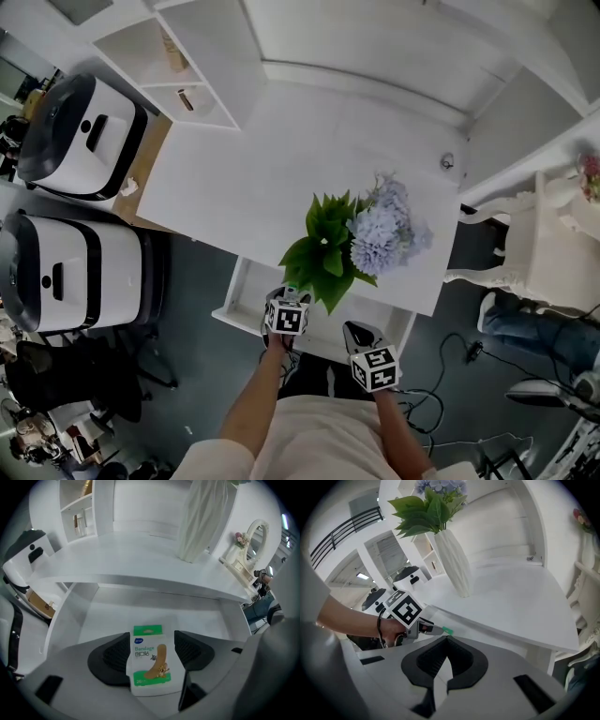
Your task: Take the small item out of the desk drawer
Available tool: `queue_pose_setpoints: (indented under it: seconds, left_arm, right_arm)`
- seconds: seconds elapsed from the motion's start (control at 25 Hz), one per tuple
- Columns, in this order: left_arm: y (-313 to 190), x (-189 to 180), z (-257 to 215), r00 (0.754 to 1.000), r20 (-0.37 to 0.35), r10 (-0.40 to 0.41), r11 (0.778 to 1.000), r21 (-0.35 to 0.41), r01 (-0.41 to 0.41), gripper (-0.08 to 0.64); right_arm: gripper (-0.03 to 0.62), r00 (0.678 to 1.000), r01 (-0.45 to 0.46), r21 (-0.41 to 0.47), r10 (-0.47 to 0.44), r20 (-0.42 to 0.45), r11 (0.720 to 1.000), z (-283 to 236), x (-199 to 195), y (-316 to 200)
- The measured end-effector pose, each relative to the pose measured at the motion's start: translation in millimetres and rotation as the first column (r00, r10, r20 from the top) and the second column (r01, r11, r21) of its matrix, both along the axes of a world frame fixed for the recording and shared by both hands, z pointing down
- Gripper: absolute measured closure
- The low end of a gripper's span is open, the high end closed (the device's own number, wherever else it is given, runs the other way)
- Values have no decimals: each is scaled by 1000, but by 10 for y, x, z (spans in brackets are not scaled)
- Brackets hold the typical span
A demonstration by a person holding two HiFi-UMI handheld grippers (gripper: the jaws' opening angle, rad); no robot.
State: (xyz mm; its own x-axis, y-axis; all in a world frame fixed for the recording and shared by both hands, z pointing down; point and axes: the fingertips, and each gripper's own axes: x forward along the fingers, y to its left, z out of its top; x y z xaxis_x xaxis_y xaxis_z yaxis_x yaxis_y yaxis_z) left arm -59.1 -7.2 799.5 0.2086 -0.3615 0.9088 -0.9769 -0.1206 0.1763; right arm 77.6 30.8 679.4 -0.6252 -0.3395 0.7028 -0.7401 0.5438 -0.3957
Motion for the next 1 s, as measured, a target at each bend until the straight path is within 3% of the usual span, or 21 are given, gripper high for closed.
queue_pose_setpoints:
  seconds: [0.2,0.4,1.0]
  left_arm:
    - [185,-77,191,1000,1,-31,1000,3,31,247]
    - [248,38,101,1000,6,28,999,22,-28,244]
    - [544,26,279,1000,-11,20,994,-105,-21,199]
  right_arm:
    - [568,1000,4,-9,-4,-6,1000,13,-20,32]
    - [569,1000,21,-14,-21,-6,1000,46,-106,50]
    - [568,1000,21,-33,-21,-4,999,116,-214,151]
